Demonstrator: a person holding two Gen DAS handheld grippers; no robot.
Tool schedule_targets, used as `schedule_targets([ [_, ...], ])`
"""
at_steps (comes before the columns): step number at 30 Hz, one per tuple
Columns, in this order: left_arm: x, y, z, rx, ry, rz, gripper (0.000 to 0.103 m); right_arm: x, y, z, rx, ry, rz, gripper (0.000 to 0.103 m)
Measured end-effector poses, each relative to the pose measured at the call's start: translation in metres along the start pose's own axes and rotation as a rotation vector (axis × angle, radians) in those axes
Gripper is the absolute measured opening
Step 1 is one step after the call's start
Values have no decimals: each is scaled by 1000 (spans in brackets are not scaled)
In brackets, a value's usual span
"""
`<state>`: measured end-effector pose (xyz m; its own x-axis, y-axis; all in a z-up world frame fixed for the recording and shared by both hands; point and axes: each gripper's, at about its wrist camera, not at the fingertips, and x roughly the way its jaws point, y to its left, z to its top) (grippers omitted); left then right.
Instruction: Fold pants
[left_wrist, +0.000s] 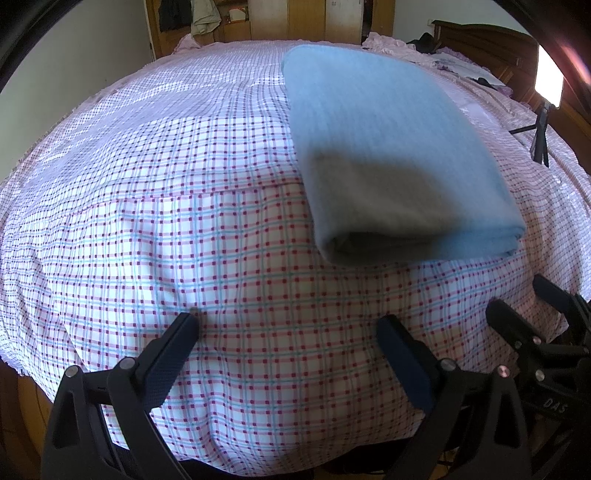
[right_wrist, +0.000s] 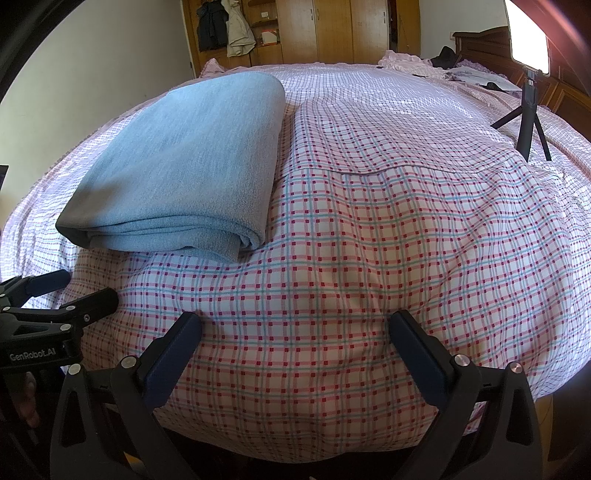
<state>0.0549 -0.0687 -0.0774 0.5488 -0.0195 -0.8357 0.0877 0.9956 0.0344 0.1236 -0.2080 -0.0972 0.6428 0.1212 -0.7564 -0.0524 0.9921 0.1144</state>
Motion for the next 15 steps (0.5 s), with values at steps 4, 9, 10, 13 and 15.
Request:
schedule_targets([
  [4, 0, 1, 0, -1, 3, -1, 100, 0, 0, 0, 0, 0, 0, 98],
  [9, 0, 2, -1, -1, 4, -1, 100, 0, 0, -1, 0, 0, 0, 98],
  [10, 0, 2, -1, -1, 4, -1, 100, 0, 0, 0, 0, 0, 0, 98],
  [13, 0, 2, -1, -1, 4, -1, 100, 0, 0, 0, 0, 0, 0, 98],
  [15, 0, 2, -1, -1, 4, -1, 100, 0, 0, 0, 0, 0, 0, 98],
])
